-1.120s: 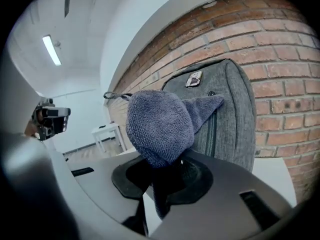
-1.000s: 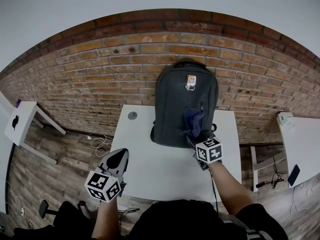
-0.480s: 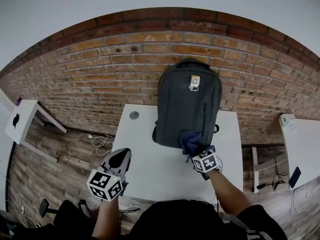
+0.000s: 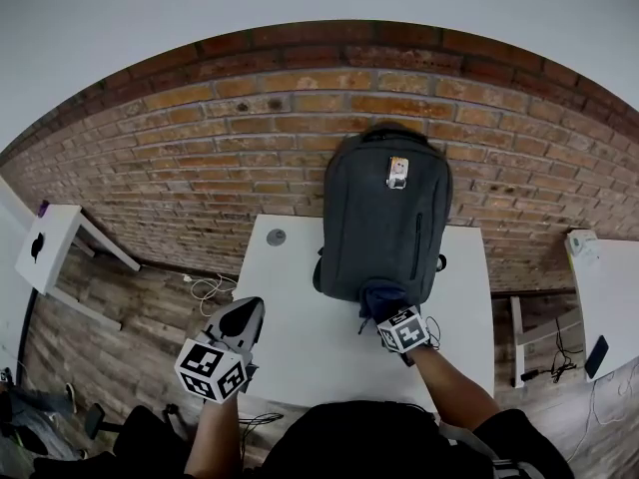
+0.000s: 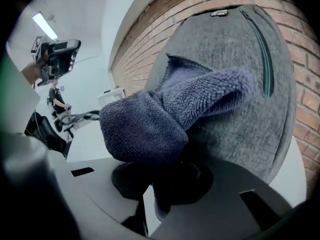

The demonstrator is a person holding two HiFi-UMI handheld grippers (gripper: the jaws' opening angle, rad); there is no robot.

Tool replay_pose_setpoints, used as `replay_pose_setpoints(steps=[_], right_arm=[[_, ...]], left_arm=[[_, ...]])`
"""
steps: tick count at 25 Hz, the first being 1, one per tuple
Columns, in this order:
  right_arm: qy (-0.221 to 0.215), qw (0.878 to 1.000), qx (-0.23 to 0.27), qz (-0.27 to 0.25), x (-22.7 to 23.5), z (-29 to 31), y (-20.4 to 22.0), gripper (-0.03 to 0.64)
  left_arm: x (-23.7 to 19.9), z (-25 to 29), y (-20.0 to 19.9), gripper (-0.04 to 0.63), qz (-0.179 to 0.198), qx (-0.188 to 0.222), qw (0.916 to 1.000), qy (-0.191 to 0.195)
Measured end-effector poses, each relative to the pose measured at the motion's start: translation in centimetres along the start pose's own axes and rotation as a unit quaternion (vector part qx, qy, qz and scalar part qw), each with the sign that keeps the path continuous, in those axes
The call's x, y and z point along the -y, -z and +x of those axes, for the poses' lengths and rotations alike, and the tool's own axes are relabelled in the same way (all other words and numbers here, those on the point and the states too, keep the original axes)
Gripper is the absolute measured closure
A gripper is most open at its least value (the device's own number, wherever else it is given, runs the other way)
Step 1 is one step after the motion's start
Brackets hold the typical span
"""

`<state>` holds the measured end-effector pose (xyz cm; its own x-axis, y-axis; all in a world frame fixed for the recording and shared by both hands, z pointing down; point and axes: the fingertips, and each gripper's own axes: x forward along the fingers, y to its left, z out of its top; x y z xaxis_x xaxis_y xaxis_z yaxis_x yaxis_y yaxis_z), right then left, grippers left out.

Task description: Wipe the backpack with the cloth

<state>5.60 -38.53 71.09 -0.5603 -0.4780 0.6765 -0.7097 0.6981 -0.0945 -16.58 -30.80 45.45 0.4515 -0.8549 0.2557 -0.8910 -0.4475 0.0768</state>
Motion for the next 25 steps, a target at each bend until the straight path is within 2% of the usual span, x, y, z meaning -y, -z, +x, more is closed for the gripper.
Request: replay_pose_setpoints(steps=[6,10,13,19,23,25], right_arm=[[-0.01,0.998,0.057,-0.01,-1.0,-1.5,-5.4,0.557],[0.002,0.995,0.094,-0.045,-1.2,-2.9,-9.0,0.557],[0.005,0.992,0.119,-0.047,-0.8,-4.1,-11.7,0.557],[0.029,0.987,0.159,-0.004,2.8,-6.2,-18.6,0.557],[0.064,0.984,0.161,-0.05,5.1,-6.7,-23.3,0.557],[0.069,0.982,0.169,-0.055,6.0,-6.9,-25.8,0.557]], left_arm=[[-0.6,0.6,-0.2,0.6,0.003,0.0,1.0,0.009],[-0.8,0.9,-0.3,0.6,0.002,0.004,0.9999,0.013],[-0.9,1.0,-0.4,0.6,0.001,0.005,0.9999,0.015],[-0.9,0.8,-0.1,0.6,-0.005,0.003,0.9999,0.014],[-0.9,0.5,0.2,0.6,-0.006,0.002,0.9999,0.01],[-1.0,0.4,0.2,0.6,-0.008,0.004,0.9999,0.007]])
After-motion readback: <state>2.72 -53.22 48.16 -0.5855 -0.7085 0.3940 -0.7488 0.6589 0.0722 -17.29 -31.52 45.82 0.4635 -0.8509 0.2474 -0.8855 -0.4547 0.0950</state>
